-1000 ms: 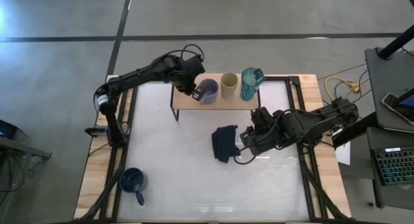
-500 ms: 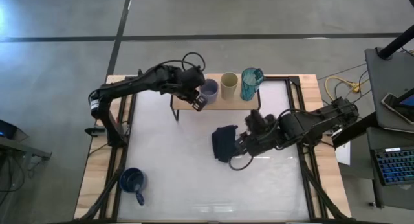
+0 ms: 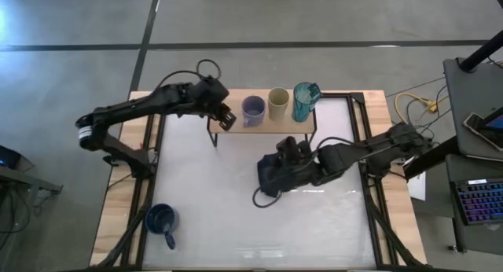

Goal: Stack small to large cups/mugs on shelf
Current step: Put the gray mug on the shelf

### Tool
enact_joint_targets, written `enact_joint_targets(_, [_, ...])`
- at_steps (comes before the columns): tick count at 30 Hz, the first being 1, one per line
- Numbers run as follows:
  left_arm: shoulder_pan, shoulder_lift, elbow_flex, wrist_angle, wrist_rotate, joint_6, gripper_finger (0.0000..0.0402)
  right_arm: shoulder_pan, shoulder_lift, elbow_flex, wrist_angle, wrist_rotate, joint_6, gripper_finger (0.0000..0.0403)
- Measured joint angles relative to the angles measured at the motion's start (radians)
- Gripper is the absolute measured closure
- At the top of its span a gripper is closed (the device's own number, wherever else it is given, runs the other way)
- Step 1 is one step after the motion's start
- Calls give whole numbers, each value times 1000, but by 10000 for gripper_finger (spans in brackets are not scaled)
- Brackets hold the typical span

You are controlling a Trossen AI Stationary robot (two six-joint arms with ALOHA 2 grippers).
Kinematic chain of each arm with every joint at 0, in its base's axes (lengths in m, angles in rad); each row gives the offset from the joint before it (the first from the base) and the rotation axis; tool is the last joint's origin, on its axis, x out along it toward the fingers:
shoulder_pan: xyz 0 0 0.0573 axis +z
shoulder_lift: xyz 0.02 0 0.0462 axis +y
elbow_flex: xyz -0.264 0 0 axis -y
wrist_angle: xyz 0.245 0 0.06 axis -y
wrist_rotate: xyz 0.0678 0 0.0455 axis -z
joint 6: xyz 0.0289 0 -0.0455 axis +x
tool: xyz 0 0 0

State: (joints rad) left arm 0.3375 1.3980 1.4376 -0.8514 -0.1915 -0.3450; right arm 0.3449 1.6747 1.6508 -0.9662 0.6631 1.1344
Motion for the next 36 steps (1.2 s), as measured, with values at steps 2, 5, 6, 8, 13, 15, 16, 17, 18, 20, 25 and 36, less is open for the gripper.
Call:
enact_joint_targets(2, [30, -58, -94, 95, 29, 34, 387, -6, 25, 0, 36, 58, 34, 393])
enact_joint_targets(5, [57, -143, -202, 202, 54, 73, 387, -18, 57, 0, 77, 127, 49, 394])
enact_joint_targets(6, [65, -167, -233, 222, 63, 89, 387, -27, 66, 0, 85, 142, 51, 394])
enact_joint_targets(8, [77, -209, -296, 265, 123, 120, 387, -50, 83, 2, 93, 145, 51, 394])
enact_joint_targets(13, [82, -263, -449, 462, 246, 172, 387, -121, 127, 10, 143, 137, 29, 394])
enact_joint_targets(15, [91, -270, -499, 545, 293, 179, 387, -154, 137, 10, 167, 119, 21, 394])
enact_joint_targets(16, [95, -271, -521, 586, 333, 180, 387, -168, 140, 10, 171, 115, 23, 394])
enact_joint_targets(17, [99, -271, -537, 621, 374, 179, 387, -184, 143, 11, 169, 114, 41, 394])
enact_joint_targets(18, [102, -271, -549, 646, 401, 178, 387, -203, 143, 11, 166, 106, 70, 394])
enact_joint_targets(20, [110, -261, -565, 659, 420, 177, 387, -238, 143, 11, 164, 80, 118, 394])
enact_joint_targets(25, [123, -215, -579, 664, 483, 219, 387, -298, 143, 15, 181, 60, 139, 394])
enact_joint_targets(36, [124, -146, -574, 815, 563, 186, 387, -352, 143, 31, 195, 35, 121, 394])
